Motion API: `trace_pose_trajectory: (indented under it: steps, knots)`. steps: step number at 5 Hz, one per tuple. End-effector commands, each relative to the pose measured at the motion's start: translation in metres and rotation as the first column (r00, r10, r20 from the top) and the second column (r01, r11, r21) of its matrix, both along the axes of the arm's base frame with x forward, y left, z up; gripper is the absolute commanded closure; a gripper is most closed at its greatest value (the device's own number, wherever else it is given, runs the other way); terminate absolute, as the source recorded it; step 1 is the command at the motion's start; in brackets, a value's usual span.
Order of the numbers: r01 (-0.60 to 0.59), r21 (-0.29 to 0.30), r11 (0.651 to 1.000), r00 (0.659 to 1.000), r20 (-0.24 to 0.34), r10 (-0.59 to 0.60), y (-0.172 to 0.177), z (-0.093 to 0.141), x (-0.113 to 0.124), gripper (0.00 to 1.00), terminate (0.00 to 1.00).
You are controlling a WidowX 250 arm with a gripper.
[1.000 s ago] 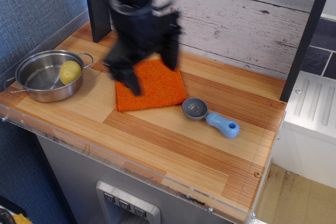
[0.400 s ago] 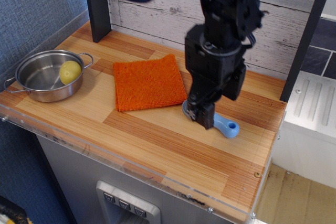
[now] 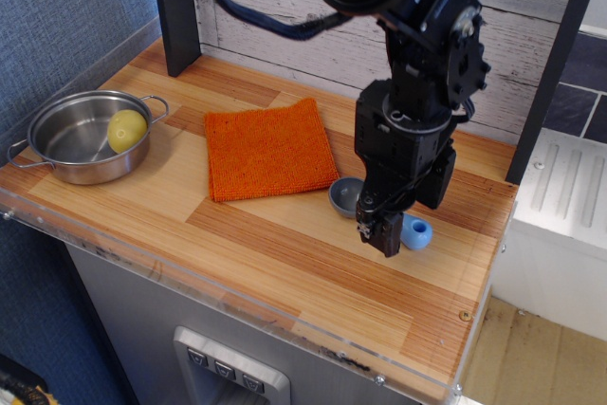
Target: Hold the blue spoon from right side of the table and place it above the orange cloth.
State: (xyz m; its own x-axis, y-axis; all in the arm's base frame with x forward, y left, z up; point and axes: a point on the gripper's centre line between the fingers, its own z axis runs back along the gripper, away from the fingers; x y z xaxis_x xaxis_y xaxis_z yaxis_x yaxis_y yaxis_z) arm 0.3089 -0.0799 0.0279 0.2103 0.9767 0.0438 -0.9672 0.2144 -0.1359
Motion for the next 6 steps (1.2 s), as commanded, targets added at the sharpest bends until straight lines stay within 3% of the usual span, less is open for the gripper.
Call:
trace_pose_trajectory:
  steps: [1,2,4,6]
  knots:
    - [-0.051,0.004,0.999,0.998,0.022,0.051,0.007,-0.002,0.030,0.00,0.00]
    - [-0.064,0.043,0.997,0.998,0.017,0.064,0.001,-0.001,0.031,1.00,0.00]
    - [-0.072,0.051,0.996,0.997,0.010,0.071,0.002,0.005,0.022,1.00,0.00]
    - [-0.008,0.040,0.999,0.999,0.052,0.006,0.010,0.034,0.019,1.00,0.00]
